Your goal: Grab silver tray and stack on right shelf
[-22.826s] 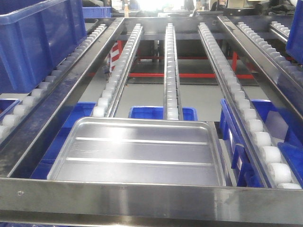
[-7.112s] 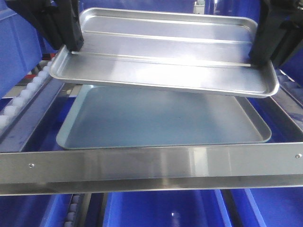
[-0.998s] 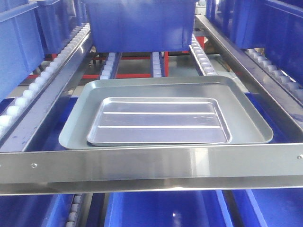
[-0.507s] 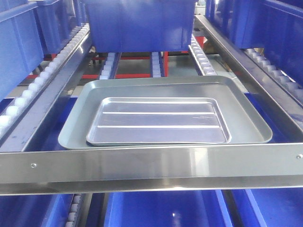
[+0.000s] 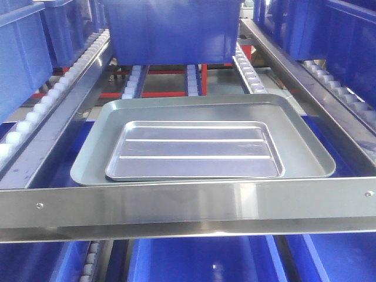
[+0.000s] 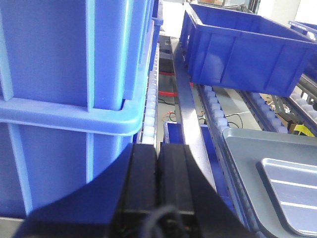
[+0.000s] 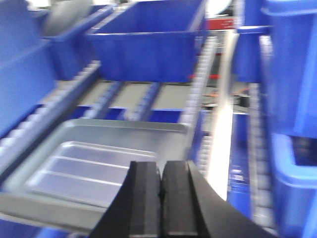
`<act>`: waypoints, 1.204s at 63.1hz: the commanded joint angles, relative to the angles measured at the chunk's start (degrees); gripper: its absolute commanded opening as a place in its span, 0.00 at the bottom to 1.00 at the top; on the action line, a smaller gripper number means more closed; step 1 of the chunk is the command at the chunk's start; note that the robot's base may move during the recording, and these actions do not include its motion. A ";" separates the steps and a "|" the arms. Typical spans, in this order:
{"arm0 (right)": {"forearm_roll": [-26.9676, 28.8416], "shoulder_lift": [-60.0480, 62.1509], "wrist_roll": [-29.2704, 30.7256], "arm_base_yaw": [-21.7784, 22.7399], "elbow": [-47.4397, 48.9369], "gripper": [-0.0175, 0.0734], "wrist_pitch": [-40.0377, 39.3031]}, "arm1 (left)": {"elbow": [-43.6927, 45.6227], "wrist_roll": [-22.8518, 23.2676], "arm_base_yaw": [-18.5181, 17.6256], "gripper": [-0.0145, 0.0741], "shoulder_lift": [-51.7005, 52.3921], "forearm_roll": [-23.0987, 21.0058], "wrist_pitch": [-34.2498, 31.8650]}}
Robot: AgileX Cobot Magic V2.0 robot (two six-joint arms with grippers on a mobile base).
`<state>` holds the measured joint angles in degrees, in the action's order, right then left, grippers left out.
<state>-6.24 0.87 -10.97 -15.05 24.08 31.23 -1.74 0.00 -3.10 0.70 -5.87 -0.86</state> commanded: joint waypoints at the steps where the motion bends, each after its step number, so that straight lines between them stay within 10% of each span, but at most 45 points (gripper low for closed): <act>1: -1.16 -0.14 1.01 5.77 -2.85 0.25 -10.06 | -1.00 0.00 0.03 0.06 0.80 -0.55 -5.15; 23: 1.01 -0.14 1.01 18.00 -24.79 0.25 -34.32 | -1.00 0.00 0.03 0.06 0.80 -0.55 -5.15; 76: 1.37 0.90 0.97 18.00 -24.63 0.25 -33.14 | -1.00 0.00 0.03 0.06 0.80 -0.55 -5.15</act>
<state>-4.84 0.87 -10.62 2.69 -1.61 3.56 -1.74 0.00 -3.10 0.70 -5.87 -0.86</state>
